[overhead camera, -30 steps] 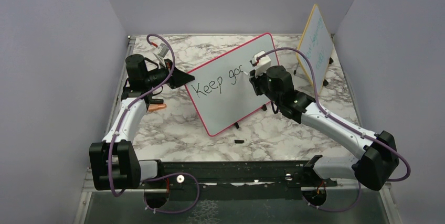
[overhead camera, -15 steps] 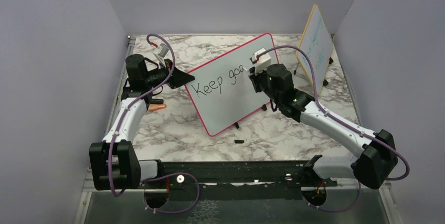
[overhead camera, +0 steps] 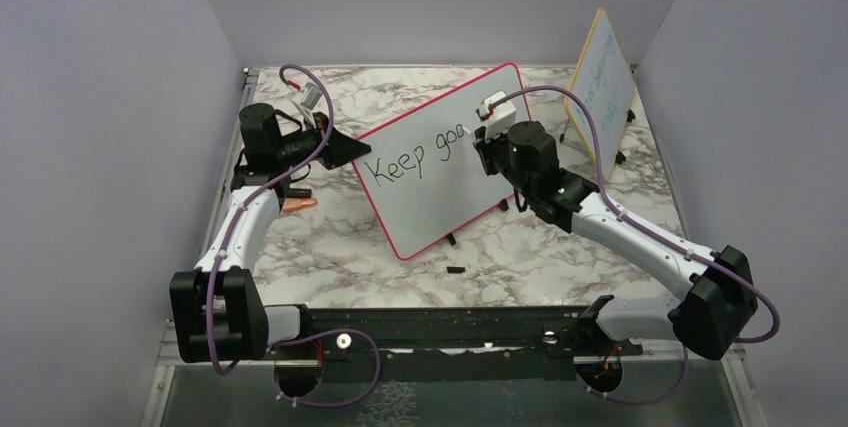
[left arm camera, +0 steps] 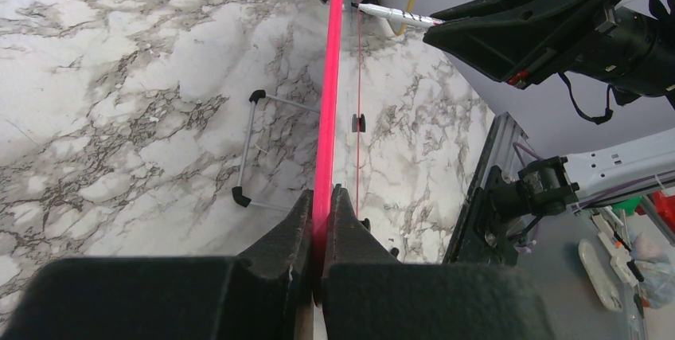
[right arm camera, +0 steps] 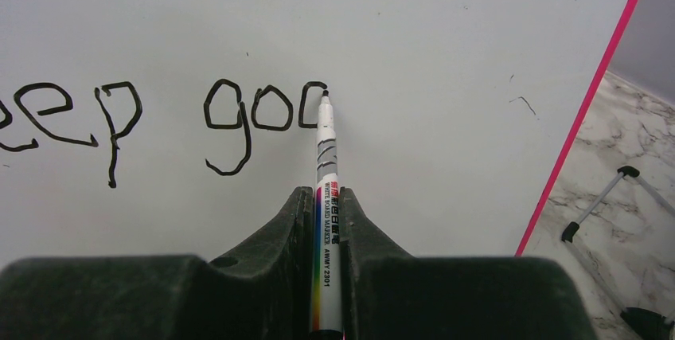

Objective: Write a sentence on the whiteboard

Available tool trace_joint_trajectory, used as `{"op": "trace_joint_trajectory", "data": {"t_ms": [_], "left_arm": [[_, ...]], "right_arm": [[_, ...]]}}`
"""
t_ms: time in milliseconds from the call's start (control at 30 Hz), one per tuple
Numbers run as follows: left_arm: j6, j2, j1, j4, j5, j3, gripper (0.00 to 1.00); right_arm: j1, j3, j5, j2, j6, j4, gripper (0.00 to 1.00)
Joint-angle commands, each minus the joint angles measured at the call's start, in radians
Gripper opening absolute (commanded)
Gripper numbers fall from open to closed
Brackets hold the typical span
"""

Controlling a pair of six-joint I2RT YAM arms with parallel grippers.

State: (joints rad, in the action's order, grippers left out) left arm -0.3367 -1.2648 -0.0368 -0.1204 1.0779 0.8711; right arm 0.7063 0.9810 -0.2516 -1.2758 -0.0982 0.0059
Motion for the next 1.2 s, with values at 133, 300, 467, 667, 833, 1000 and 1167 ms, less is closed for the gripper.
{"op": "trace_joint_trajectory", "data": {"t_ms": [133,300,467,667,833,1000,1167], "left_arm": [[0.085,-0.032,0.017,0.069,-0.039,-0.009,0.00],[0.085,-0.033,0.018,0.069,-0.039,-0.007,0.00],[0.085,-0.034,0.018,0.068,-0.039,-0.007,0.00],[0.085,-0.033,0.018,0.068,-0.041,-0.007,0.00],[0.085,-0.034,0.018,0.068,-0.041,-0.007,0.00],[0.085,-0.032,0.018,0.070,-0.042,-0.007,0.00],[0.087,-0.033,0.018,0.072,-0.043,-0.006,0.00]], "right_arm": [[-0.011,0.035,-0.013,-0.010,0.002,0.048,0.00],[-0.012,0.041,-0.008,-0.015,0.000,0.044,0.00],[-0.012,0.044,0.005,-0.019,0.001,0.029,0.00],[-0.013,0.032,0.020,-0.019,0.007,-0.003,0.00],[-0.013,0.017,0.029,-0.008,0.015,-0.036,0.01],[-0.012,0.009,0.042,-0.003,0.019,-0.063,0.01],[-0.012,-0.002,0.047,0.002,0.023,-0.081,0.00]]}}
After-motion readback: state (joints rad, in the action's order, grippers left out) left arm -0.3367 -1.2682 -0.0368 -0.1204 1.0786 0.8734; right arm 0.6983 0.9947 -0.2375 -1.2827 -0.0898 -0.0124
